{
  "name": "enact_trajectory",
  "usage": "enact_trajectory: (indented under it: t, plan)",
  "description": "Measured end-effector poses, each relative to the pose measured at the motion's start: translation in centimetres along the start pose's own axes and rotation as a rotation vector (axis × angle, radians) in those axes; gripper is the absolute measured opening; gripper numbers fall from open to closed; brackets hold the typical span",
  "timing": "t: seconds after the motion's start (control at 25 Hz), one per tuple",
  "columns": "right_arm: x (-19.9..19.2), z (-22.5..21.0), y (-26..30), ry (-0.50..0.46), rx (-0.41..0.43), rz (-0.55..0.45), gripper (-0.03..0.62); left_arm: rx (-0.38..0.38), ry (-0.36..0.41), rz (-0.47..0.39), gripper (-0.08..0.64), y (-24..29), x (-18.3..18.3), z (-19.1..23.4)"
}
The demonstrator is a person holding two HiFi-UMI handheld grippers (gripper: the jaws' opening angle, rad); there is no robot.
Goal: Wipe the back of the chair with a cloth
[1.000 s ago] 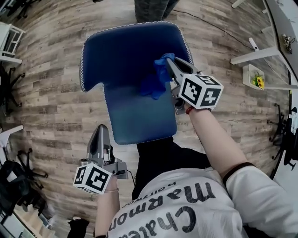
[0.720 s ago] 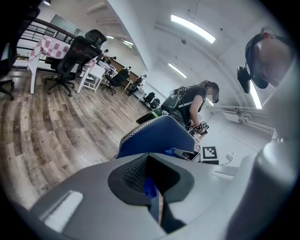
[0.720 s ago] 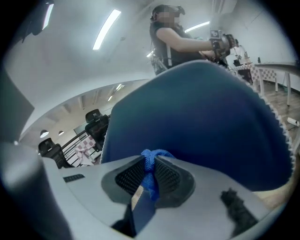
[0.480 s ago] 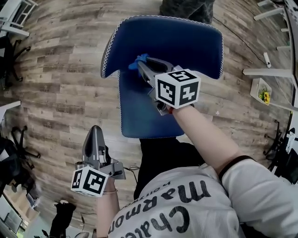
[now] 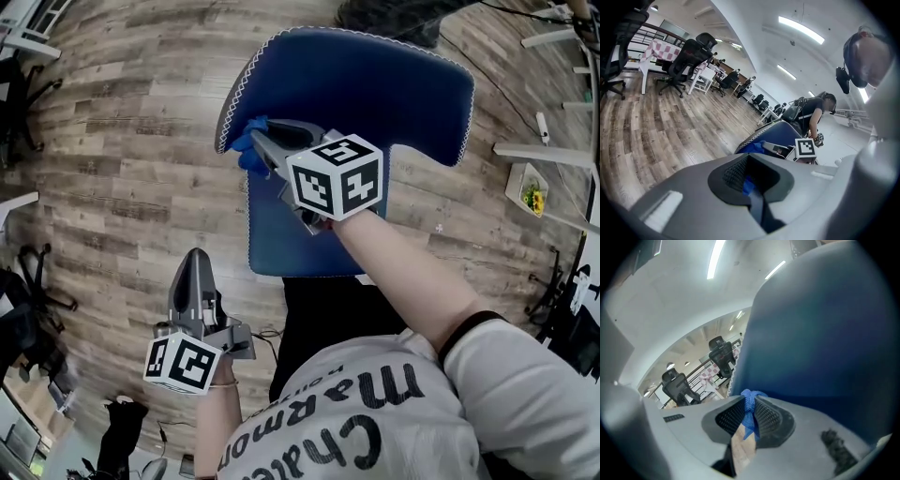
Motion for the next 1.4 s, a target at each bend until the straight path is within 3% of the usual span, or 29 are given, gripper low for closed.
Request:
enact_trajectory:
  t: [0.44, 0.88, 1.12, 1.4]
  plan:
    - [-0.9, -7.9, -6.6, 0.177, -0.224, -0.106, 0.071, -0.075, 0.059, 0.075, 0.008, 2.9, -0.8, -2.8]
    - [-3.0, -13.6, -17.5, 0.258, -0.463, -0.199, 0.071, -0.171, 0.13, 0.114, 0.008, 3.8, -3.7, -8.1]
    - [-5.0, -15.7, -23.4, 0.285, -0.581, -0.199, 0.071, -0.185, 0.139, 0.137, 0.008, 2.6, -6.5, -10.0]
    - [-6.9, -16.8, -28.2, 0.326, -0.658, -0.202, 0.071, -0.207, 0.149, 0.14, 0.008, 1.8, -8.2, -12.0]
Point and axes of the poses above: the fingertips, and each gripper's own axes: y forward along the fingers, z to its left, x out of its top, the point moved 4 cm from there along -y, backward along the fingers, and after that the axes turned 7 degrees about -y, right-handed, at the moved point
